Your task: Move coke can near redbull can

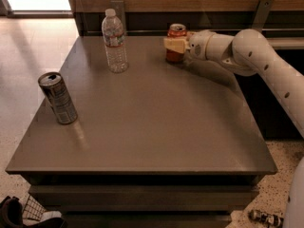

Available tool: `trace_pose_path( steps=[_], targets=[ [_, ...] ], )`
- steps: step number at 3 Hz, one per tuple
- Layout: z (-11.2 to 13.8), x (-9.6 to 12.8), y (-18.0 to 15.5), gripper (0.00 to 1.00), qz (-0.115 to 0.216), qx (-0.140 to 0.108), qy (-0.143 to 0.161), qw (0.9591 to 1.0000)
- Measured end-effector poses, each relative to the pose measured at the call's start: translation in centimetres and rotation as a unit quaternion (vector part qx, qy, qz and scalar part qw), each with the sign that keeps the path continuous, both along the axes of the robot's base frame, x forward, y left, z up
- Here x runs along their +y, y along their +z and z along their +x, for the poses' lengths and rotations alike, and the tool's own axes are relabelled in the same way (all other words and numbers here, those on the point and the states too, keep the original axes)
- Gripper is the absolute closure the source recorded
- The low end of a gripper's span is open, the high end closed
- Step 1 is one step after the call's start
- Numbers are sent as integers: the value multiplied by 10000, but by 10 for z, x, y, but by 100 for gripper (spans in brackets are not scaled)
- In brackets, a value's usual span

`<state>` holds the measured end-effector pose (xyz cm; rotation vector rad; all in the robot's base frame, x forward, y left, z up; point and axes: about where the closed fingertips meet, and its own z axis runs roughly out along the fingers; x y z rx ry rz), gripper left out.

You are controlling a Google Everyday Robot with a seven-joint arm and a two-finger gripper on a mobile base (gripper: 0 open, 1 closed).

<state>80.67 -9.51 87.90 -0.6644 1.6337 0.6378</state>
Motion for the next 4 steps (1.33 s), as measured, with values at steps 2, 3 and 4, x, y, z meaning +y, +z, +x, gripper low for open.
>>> trace_pose_path(
  steps=[2,3,4],
  targets=[
    [-36,4,59,100,-568,93,178,9982],
    [-75,13,87,100,-753,10,243,9969],
    [-138,50,85,100,-776,-45,502,9957]
  ],
)
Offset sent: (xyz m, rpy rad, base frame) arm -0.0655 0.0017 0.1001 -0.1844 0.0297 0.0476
